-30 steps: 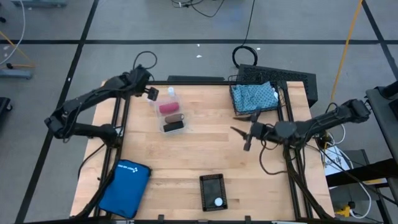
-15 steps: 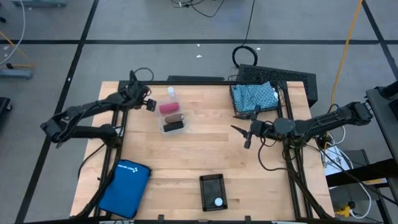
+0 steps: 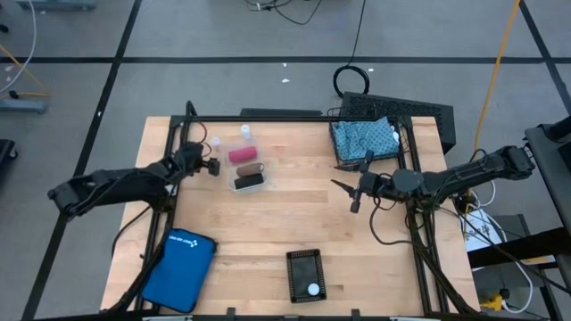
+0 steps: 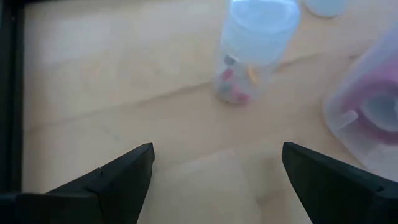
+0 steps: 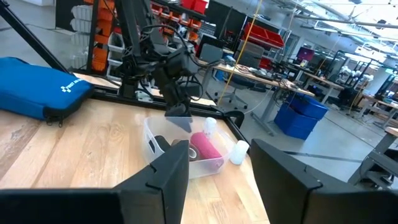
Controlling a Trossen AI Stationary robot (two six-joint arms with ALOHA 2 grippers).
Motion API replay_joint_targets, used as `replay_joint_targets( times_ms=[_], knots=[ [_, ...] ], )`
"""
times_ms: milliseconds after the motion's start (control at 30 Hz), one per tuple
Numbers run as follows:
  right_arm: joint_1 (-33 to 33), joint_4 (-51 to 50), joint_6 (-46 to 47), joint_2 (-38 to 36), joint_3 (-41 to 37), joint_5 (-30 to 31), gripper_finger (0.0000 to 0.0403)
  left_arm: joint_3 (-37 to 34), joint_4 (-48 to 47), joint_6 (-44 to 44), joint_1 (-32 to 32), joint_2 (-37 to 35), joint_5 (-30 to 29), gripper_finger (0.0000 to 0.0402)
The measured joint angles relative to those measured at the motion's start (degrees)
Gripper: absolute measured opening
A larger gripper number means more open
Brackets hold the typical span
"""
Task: Pick & Place Medicine items
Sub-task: Put the left transparent pill bottle into the black bin
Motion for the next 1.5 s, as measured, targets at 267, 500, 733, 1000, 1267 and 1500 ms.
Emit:
replay_joint_targets(
  times_ms=[267, 500, 733, 1000, 1267, 1500],
  knots=[
    [0.0, 0.1, 0.0, 0.1, 0.0, 0.1, 0.016, -1.5, 8.2, 3.5, 0.0, 4.2, -1.1, 0.0363],
    [0.0, 0.1, -0.1, 0.1, 0.0, 0.1, 0.016, -1.4, 17.8, 3.7, 0.0, 10.9, -3.9, 0.0363],
    [0.0, 0.1, -0.2, 0.1, 0.0, 0.1, 0.016, -1.4, 24.8, 4.6, 0.0, 18.4, -4.2, 0.0363],
    [0.0, 0.1, -0.2, 0.1, 0.0, 0.2, 0.016, -1.4, 36.2, 6.8, 0.0, 26.4, -4.7, 0.0363],
    [0.0, 0.1, -0.4, 0.1, 0.0, 0.2, 0.016, -1.3, 39.3, 7.1, -0.5, 30.1, -5.1, 0.0361],
    [0.0, 0.1, -0.4, 0.1, 0.0, 0.2, 0.016, -1.3, 42.7, 6.2, -0.5, 32.8, -6.1, 0.0284]
  ],
)
